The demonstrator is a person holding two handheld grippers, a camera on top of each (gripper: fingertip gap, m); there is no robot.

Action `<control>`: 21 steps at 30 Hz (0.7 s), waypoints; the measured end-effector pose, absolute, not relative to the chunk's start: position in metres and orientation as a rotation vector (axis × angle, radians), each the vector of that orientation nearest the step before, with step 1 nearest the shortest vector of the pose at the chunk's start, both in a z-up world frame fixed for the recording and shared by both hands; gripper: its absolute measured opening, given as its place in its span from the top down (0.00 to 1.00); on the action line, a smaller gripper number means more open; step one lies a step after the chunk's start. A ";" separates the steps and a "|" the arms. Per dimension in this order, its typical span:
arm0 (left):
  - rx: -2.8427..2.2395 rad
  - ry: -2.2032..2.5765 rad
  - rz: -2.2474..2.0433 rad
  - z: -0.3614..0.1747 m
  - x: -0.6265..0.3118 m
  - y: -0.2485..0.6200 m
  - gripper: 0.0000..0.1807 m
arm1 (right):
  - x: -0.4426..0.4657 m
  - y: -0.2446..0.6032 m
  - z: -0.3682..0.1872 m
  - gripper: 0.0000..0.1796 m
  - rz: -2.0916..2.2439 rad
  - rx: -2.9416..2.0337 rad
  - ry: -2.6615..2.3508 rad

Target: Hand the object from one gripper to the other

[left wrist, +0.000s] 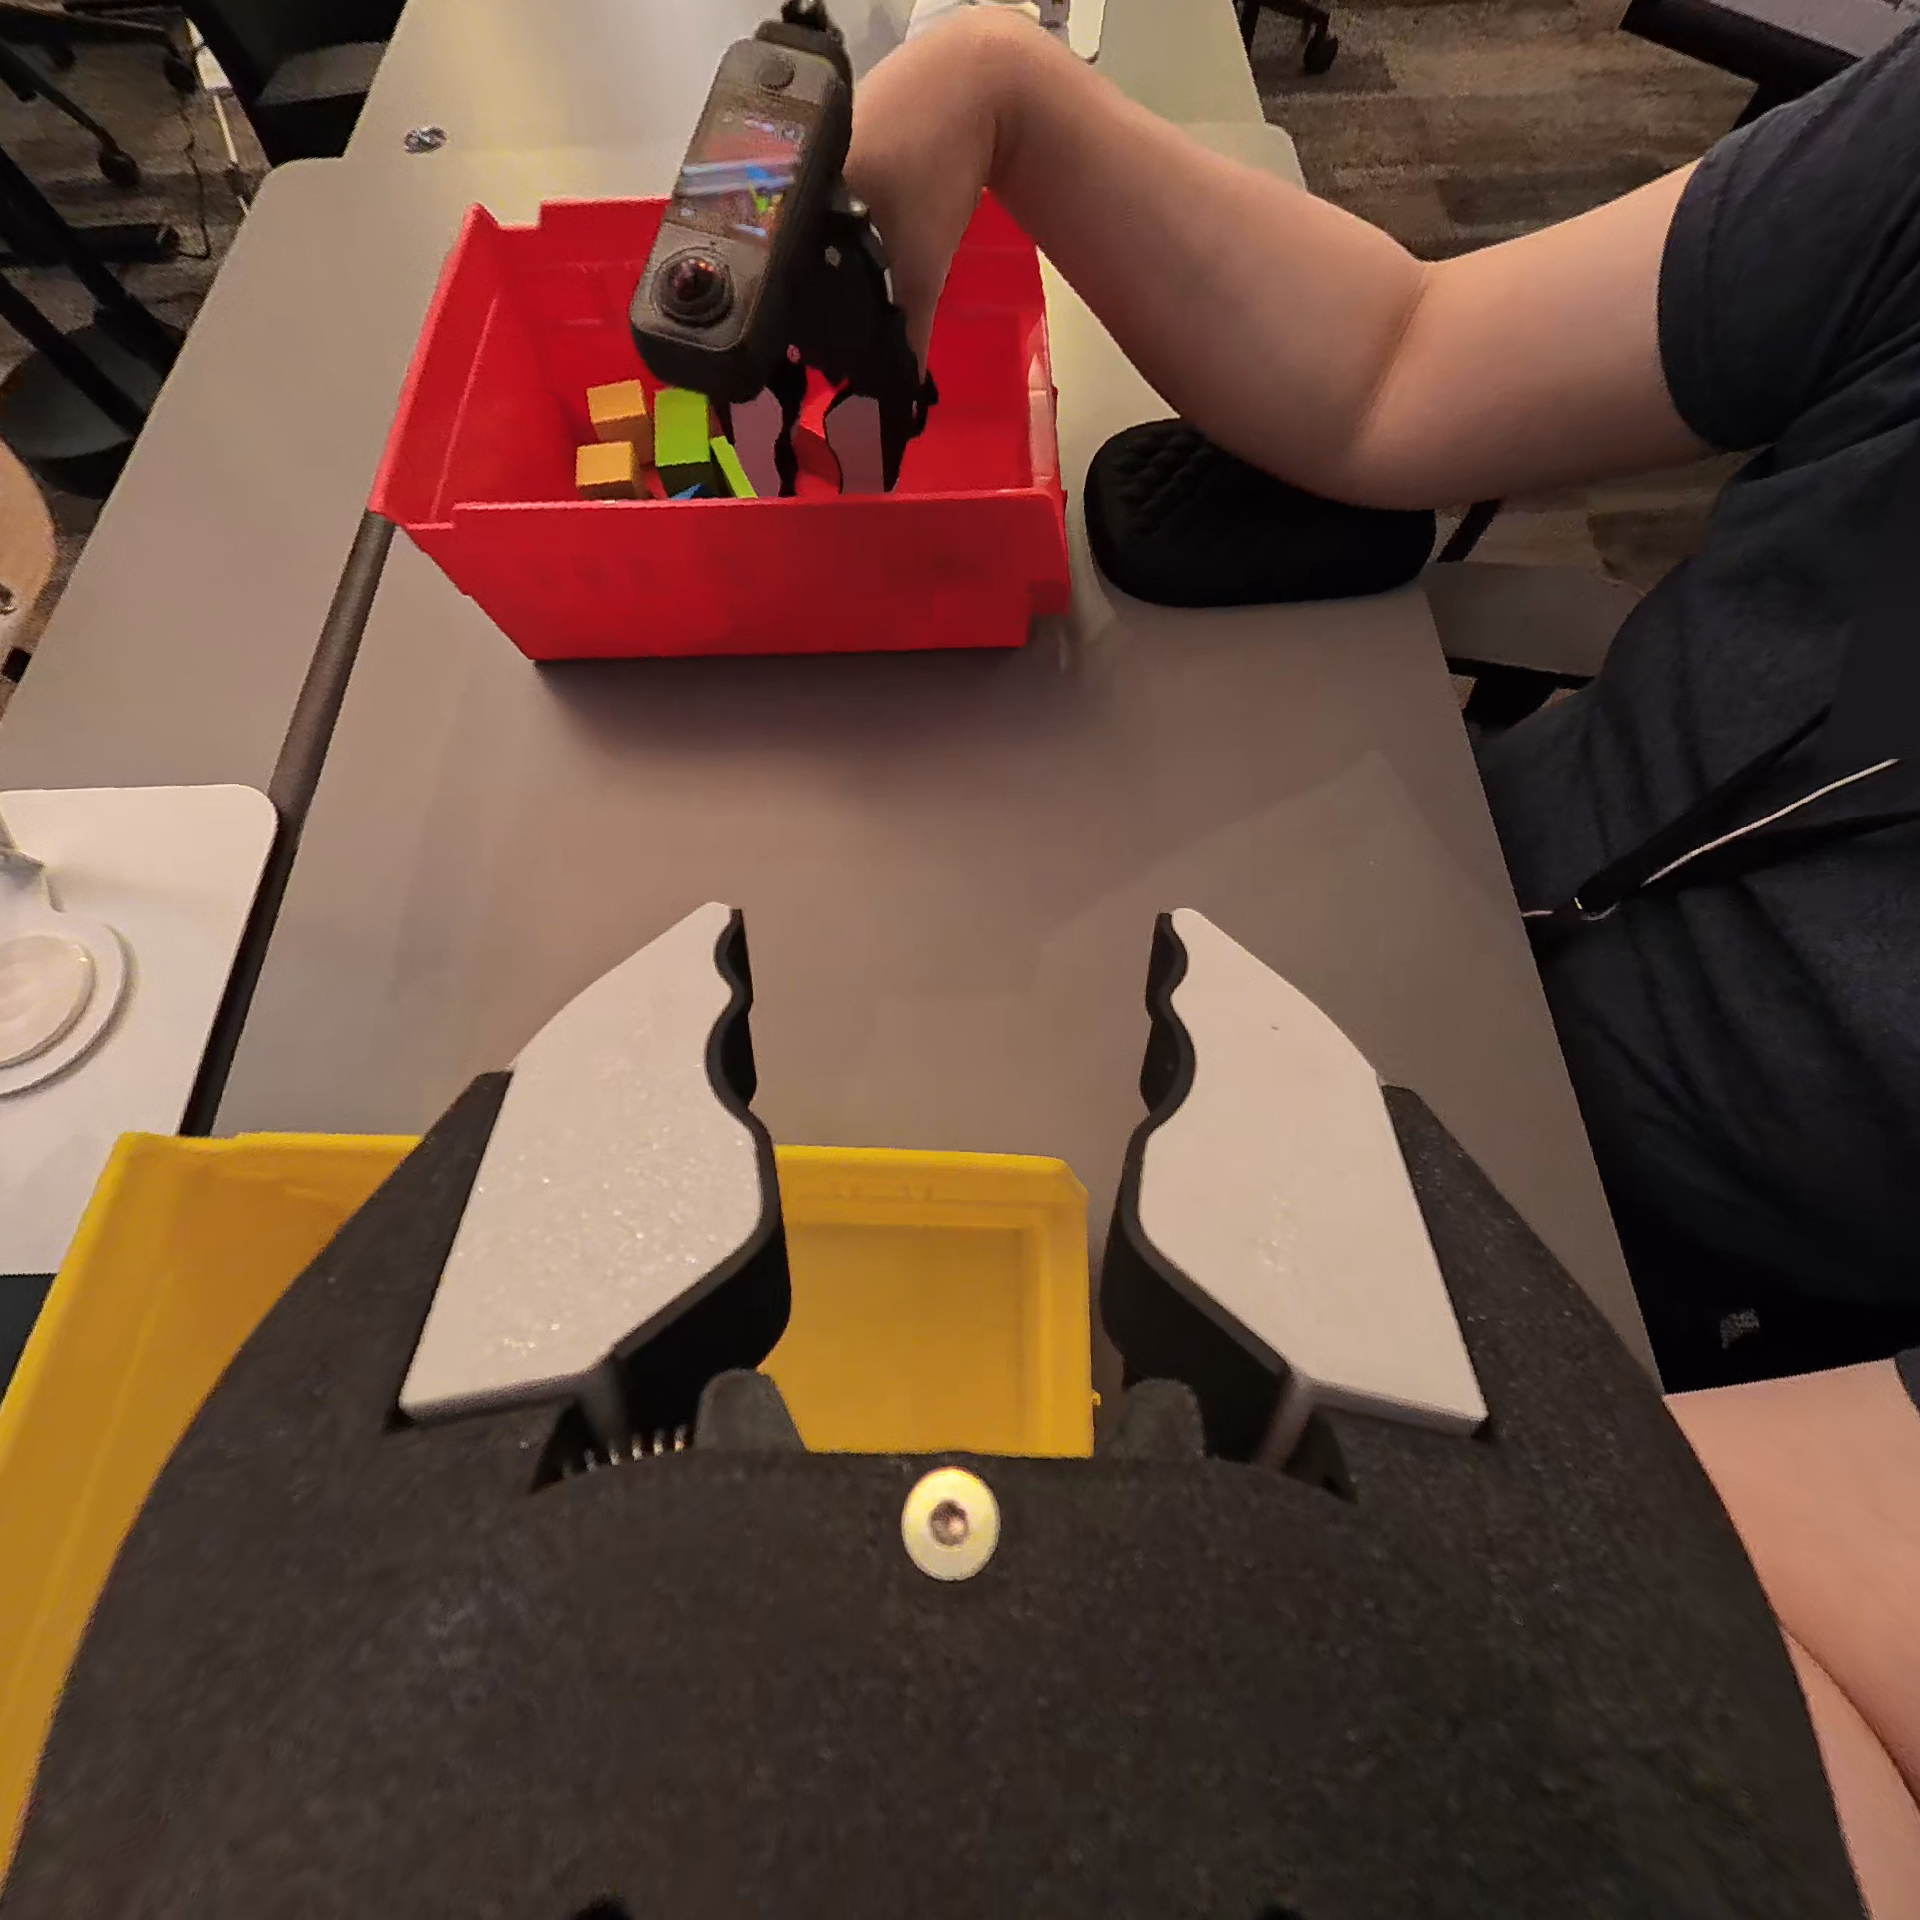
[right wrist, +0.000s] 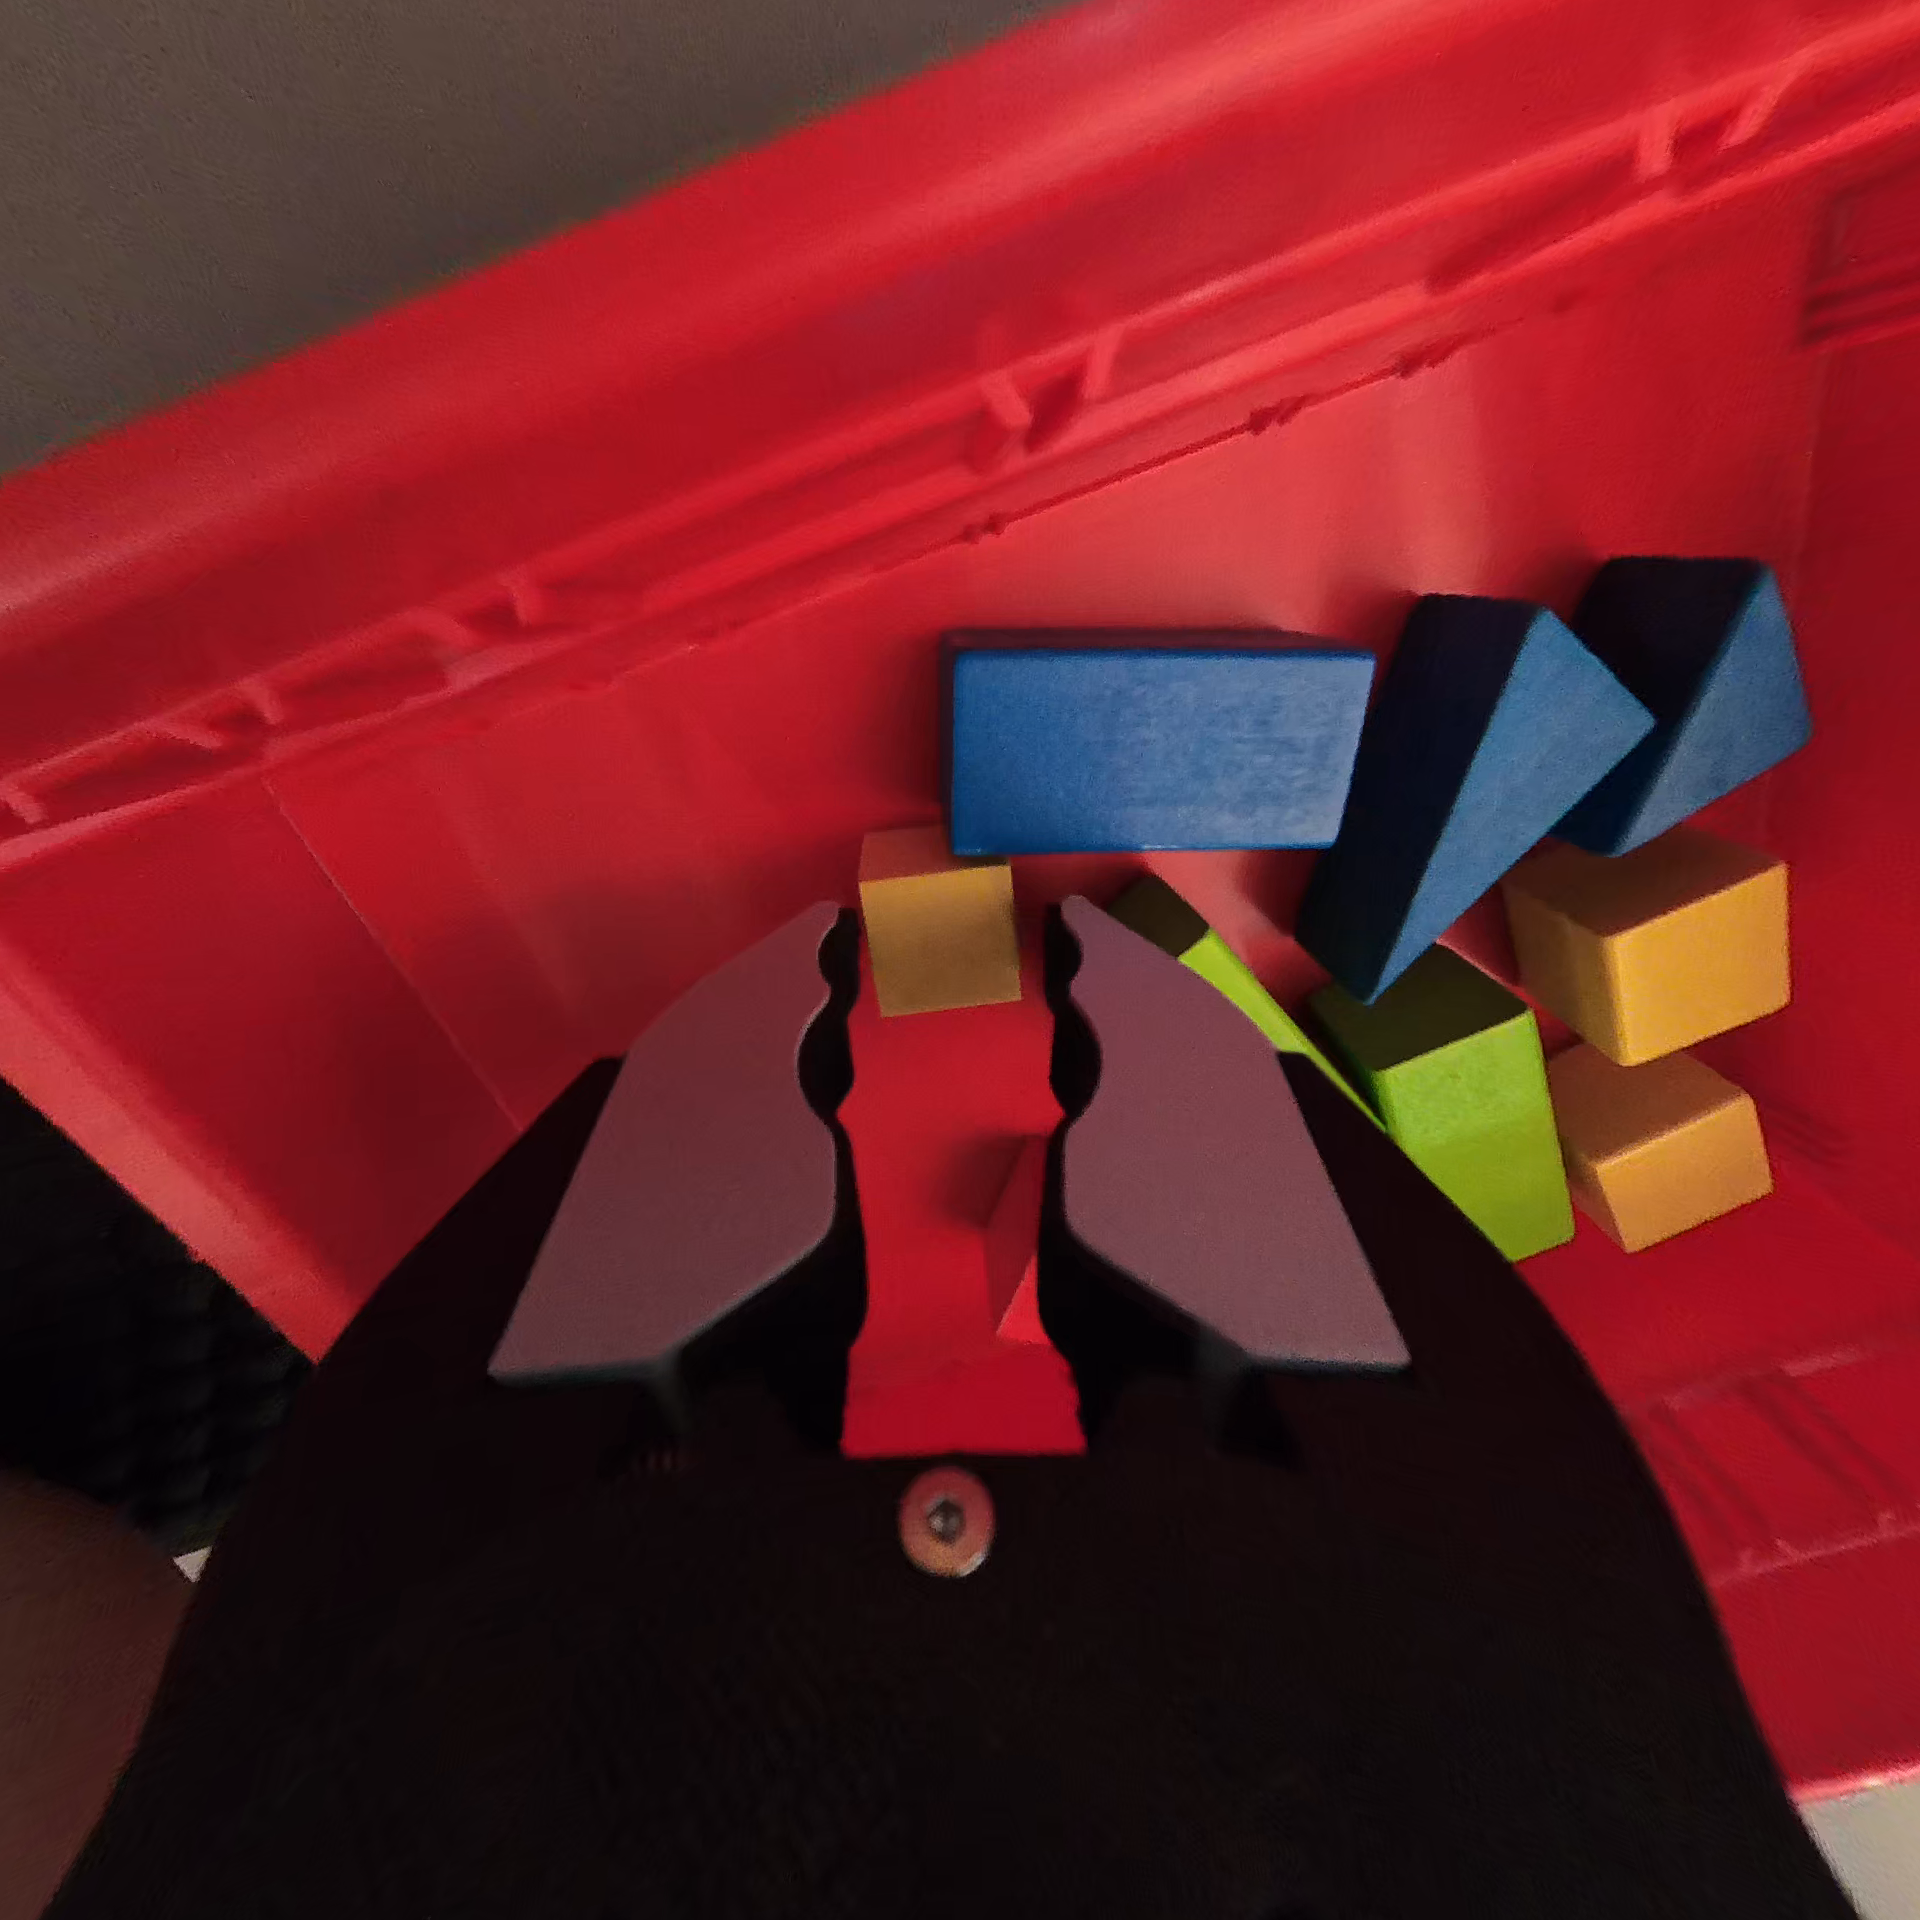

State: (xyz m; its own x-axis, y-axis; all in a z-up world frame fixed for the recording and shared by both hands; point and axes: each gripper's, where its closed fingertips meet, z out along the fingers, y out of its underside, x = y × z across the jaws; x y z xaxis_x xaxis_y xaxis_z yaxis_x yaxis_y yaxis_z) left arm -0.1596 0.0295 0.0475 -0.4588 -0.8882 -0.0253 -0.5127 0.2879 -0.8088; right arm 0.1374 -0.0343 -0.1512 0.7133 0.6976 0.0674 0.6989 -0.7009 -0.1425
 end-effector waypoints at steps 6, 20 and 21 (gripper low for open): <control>-1.483 1.906 -0.788 0.036 -0.175 0.086 0.61 | 0.132 -0.033 -0.123 0.78 -0.016 -2.654 -1.117; -1.950 1.982 -0.391 -0.099 -0.186 0.176 0.69 | 0.135 -0.021 -0.042 0.78 -0.239 -2.306 -1.025; -1.959 1.979 -0.382 -0.105 -0.183 0.179 0.69 | 0.135 -0.021 -0.043 0.78 -0.240 -2.310 -1.028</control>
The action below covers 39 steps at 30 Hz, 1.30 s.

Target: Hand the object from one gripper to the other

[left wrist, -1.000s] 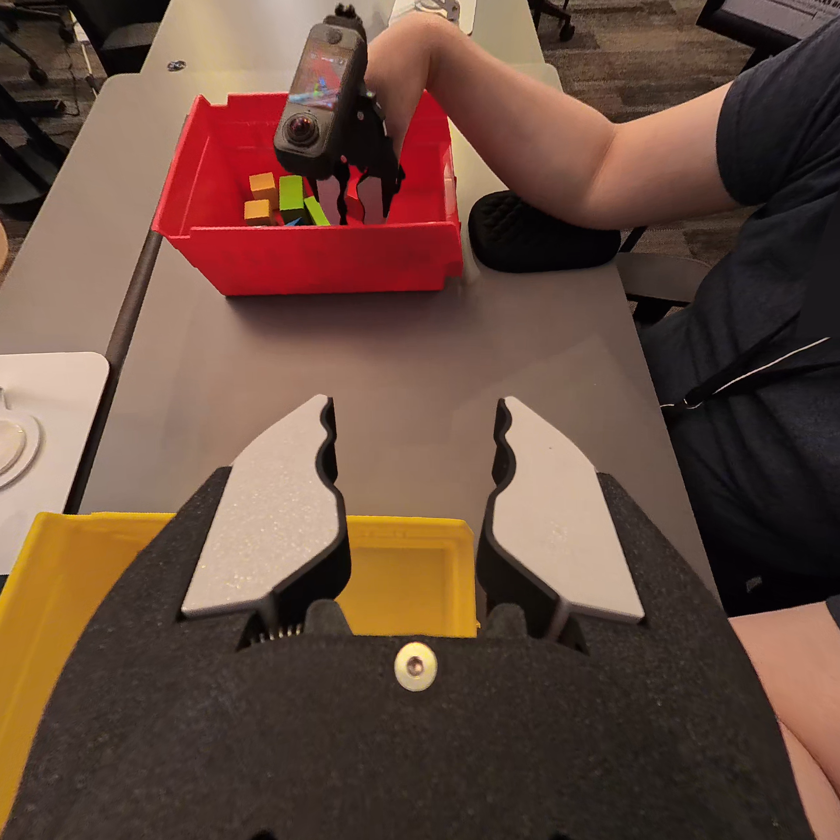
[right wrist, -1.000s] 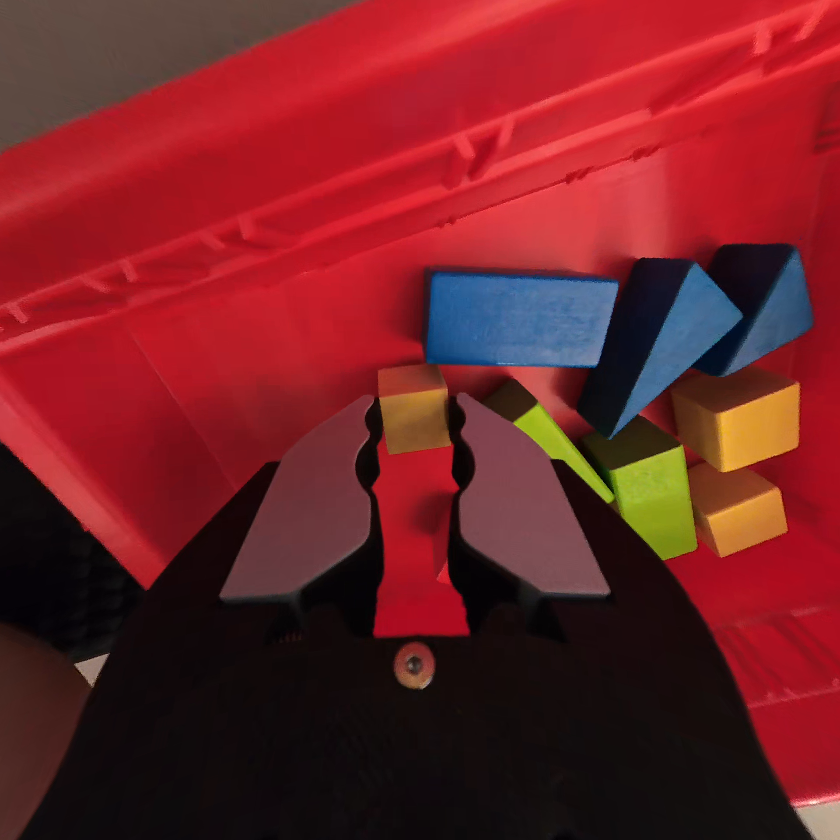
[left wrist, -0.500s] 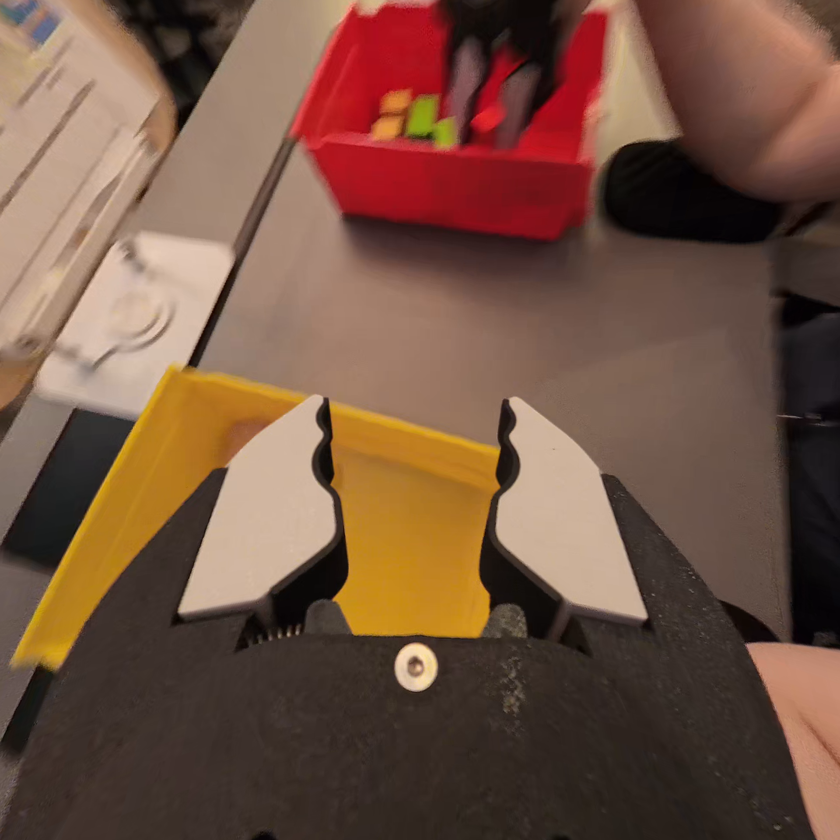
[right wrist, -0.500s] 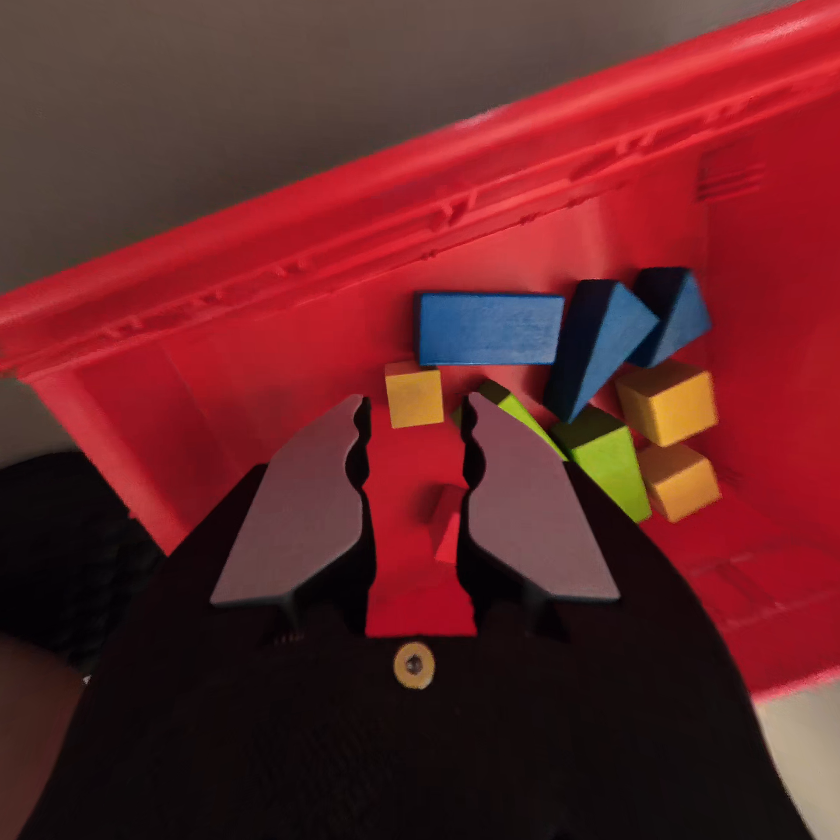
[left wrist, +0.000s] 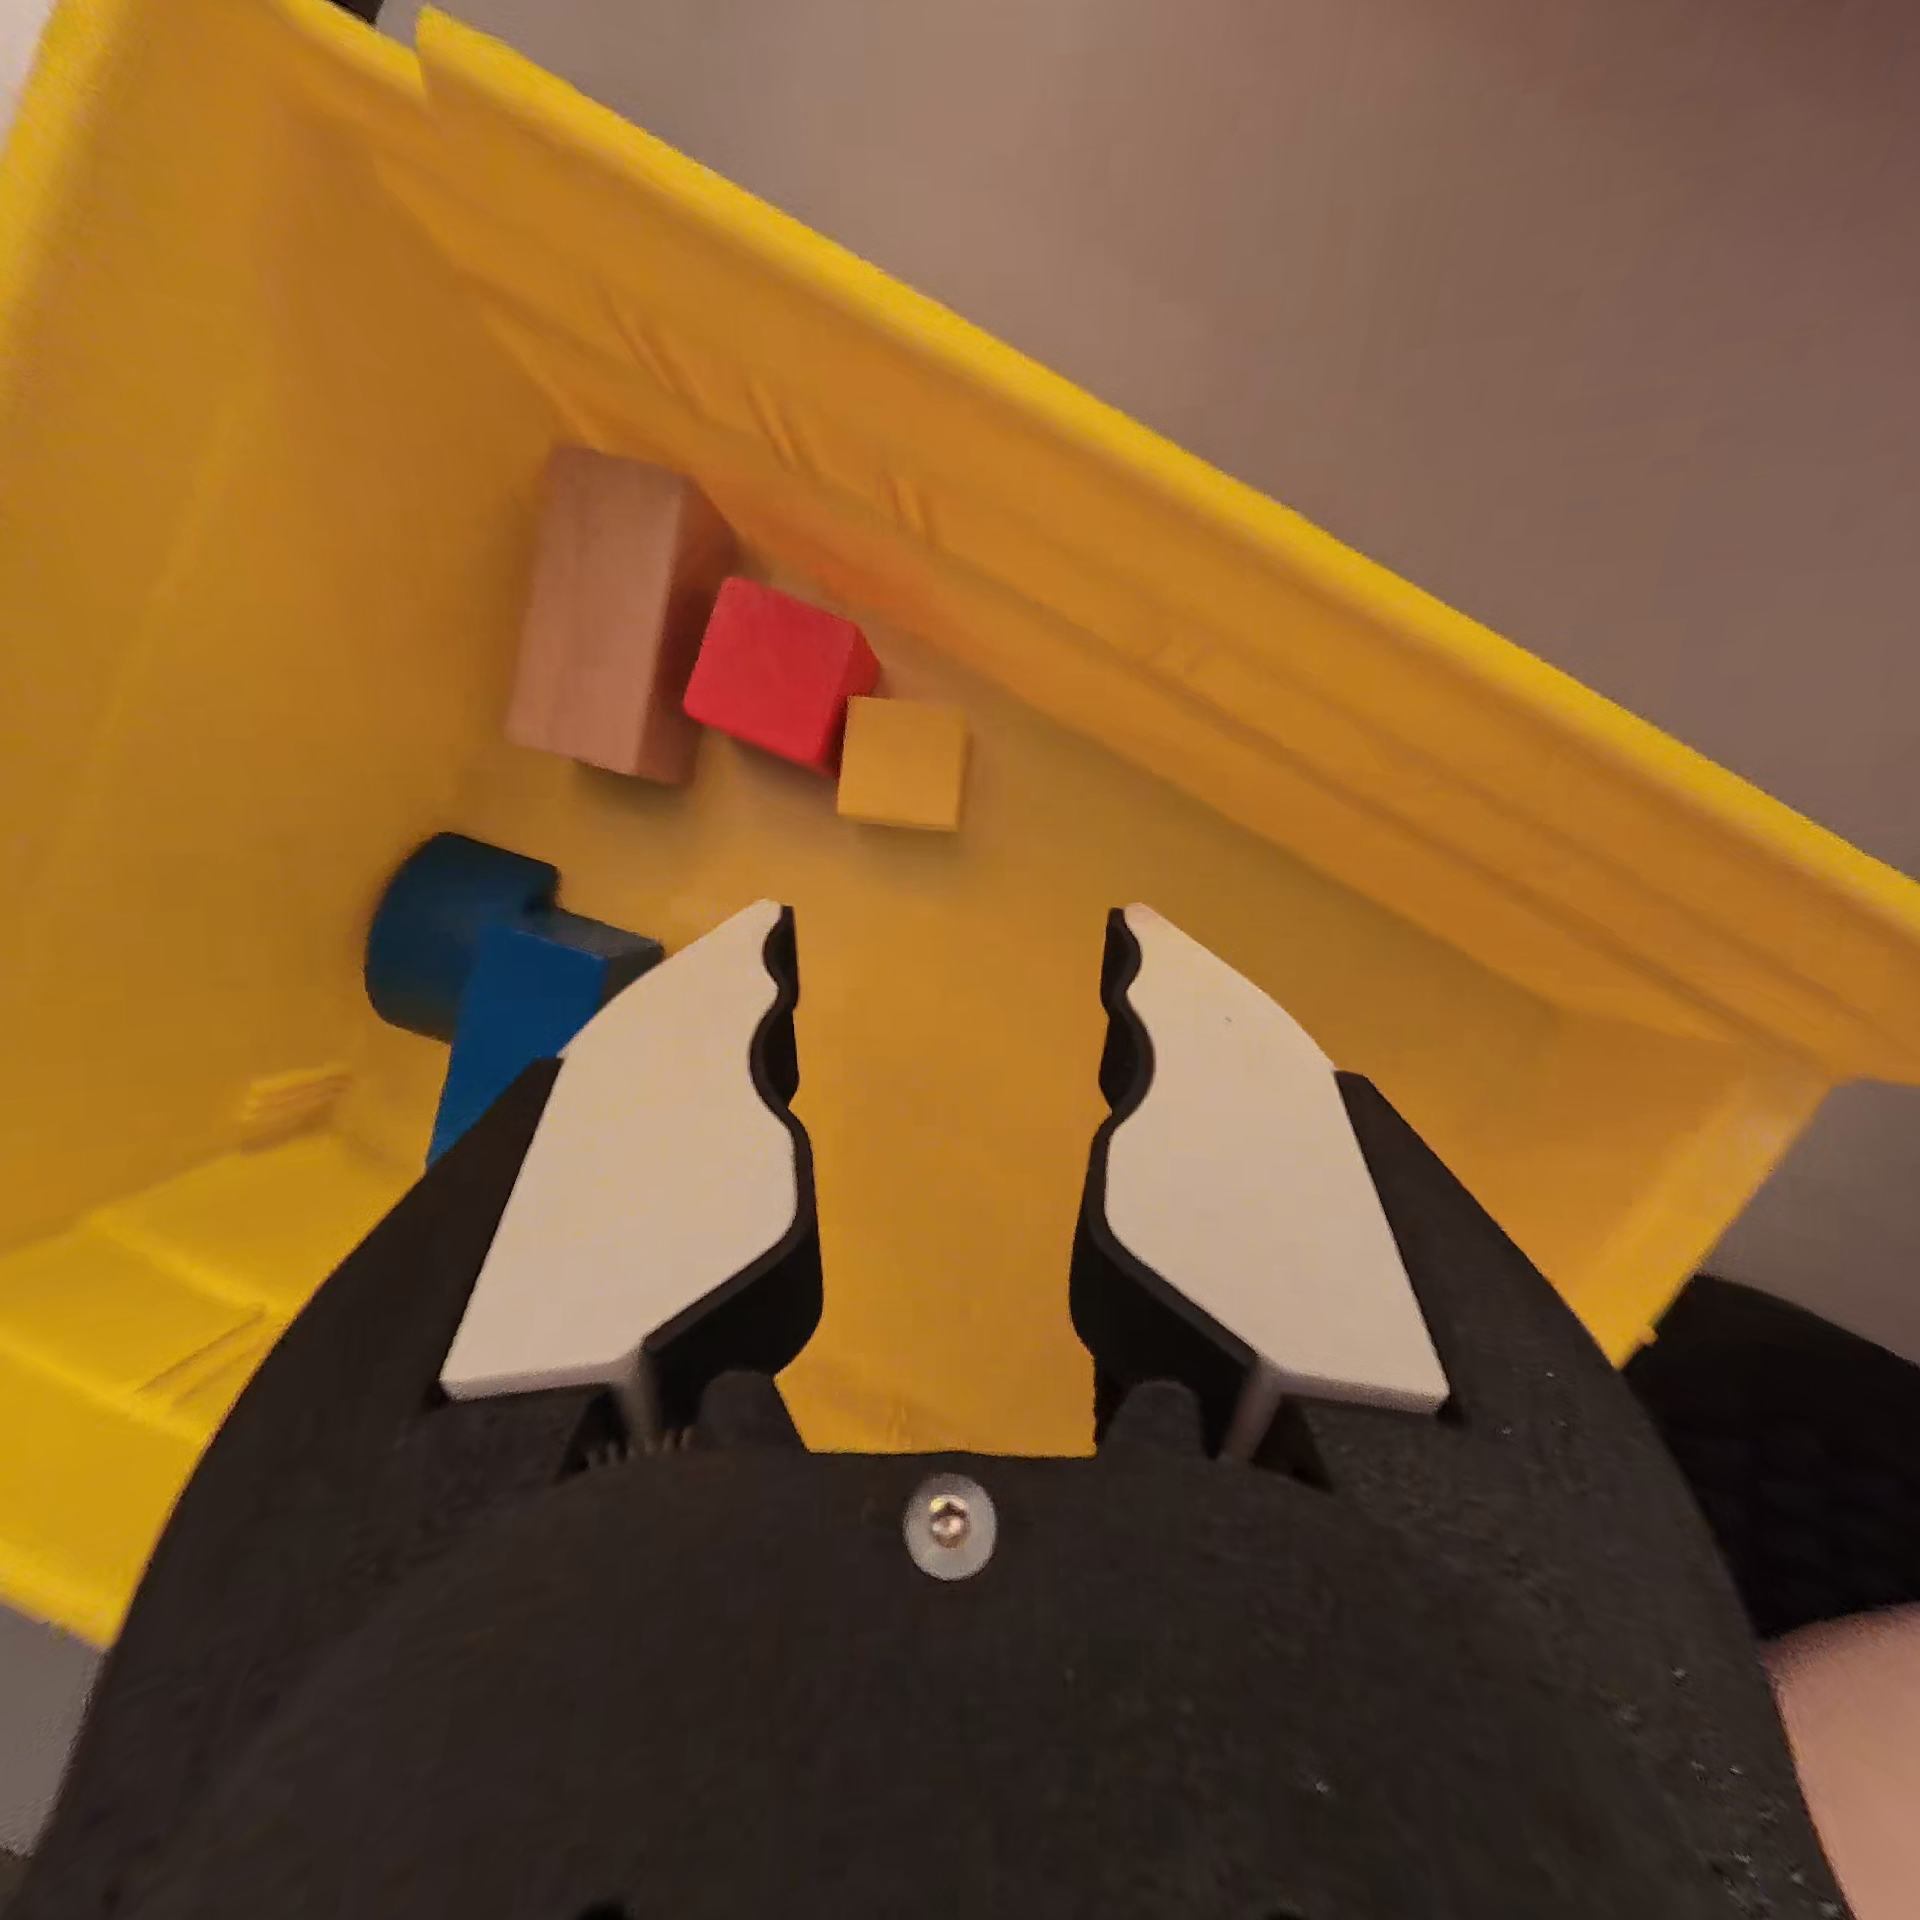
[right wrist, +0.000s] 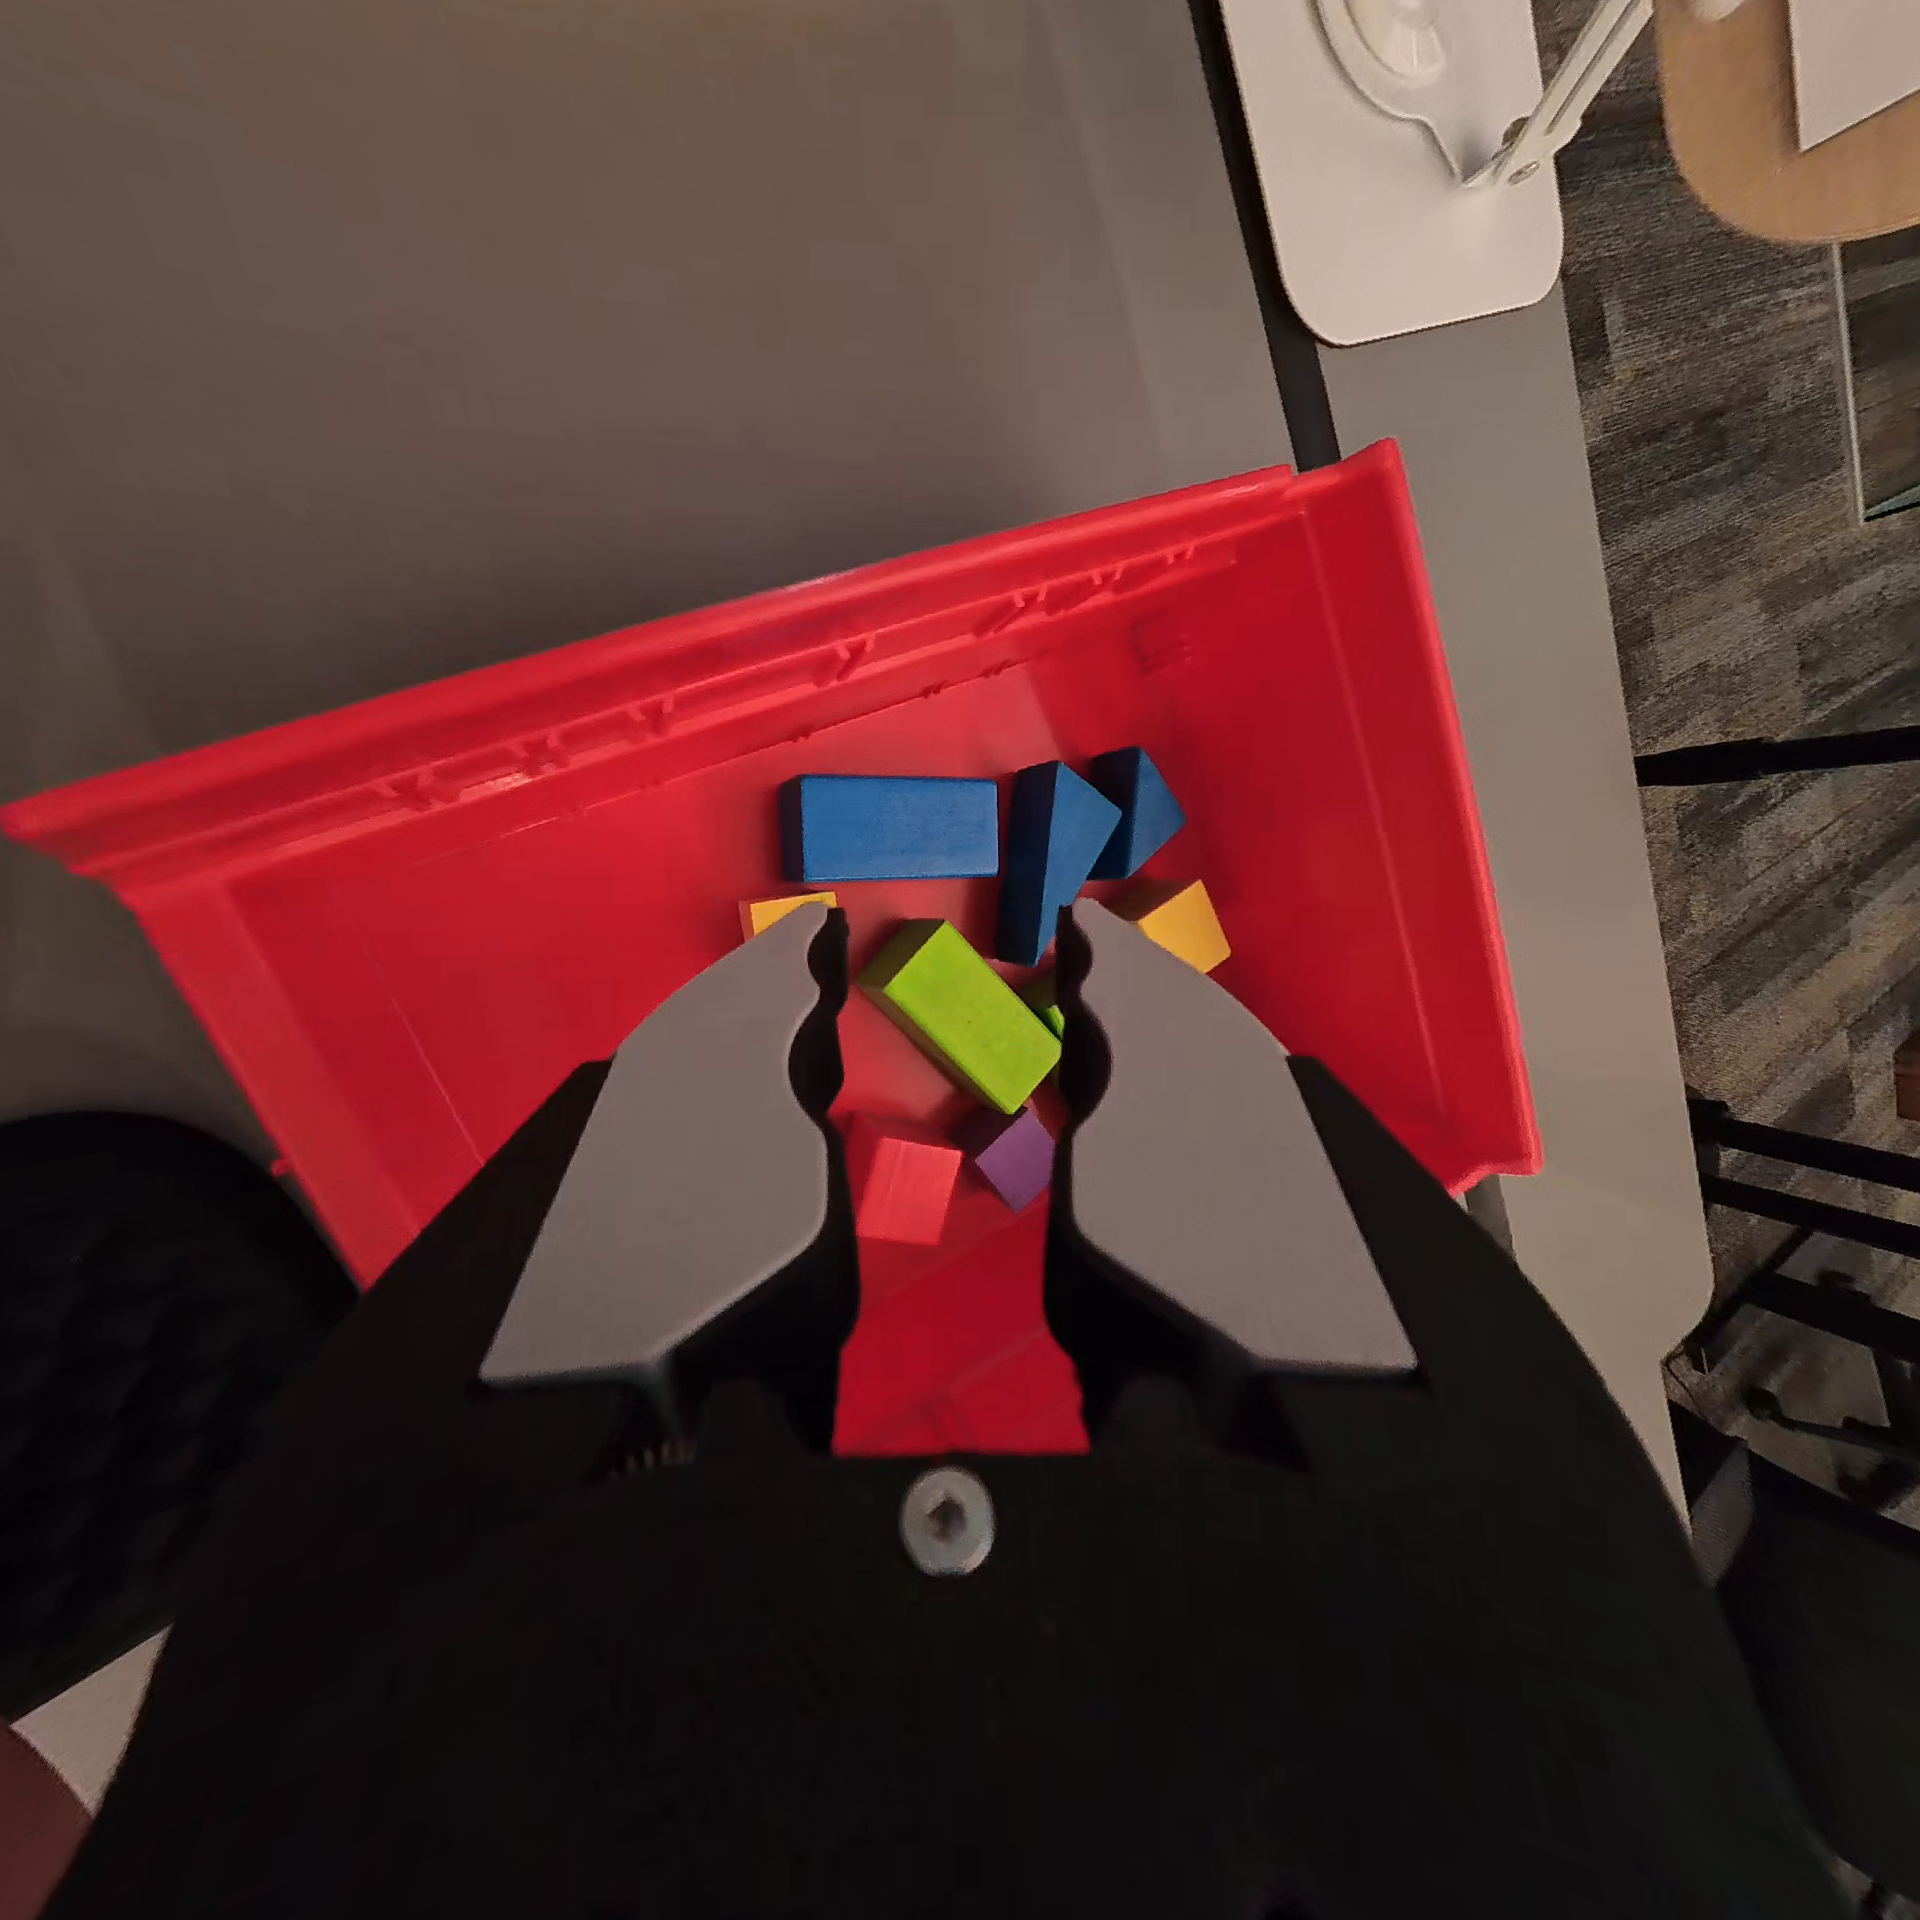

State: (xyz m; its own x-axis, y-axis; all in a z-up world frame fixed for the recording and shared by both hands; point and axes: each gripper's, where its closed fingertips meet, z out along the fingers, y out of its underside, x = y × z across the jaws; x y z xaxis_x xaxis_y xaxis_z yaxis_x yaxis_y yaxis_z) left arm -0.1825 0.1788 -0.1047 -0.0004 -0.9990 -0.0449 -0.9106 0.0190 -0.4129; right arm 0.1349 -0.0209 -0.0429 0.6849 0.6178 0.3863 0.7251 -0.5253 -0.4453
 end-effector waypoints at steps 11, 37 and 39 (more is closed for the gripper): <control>-2.026 1.979 -0.321 -0.142 -0.158 0.189 0.72 | 0.132 -0.021 -0.053 0.78 -0.240 -2.349 -1.063; -2.014 1.937 -0.351 -0.126 -0.162 0.191 0.84 | 0.133 -0.019 -0.046 0.78 -0.268 -2.319 -1.063; -1.980 1.886 -0.470 -0.106 -0.159 0.187 0.84 | 0.127 -0.012 -0.034 0.78 -0.302 -2.252 -1.058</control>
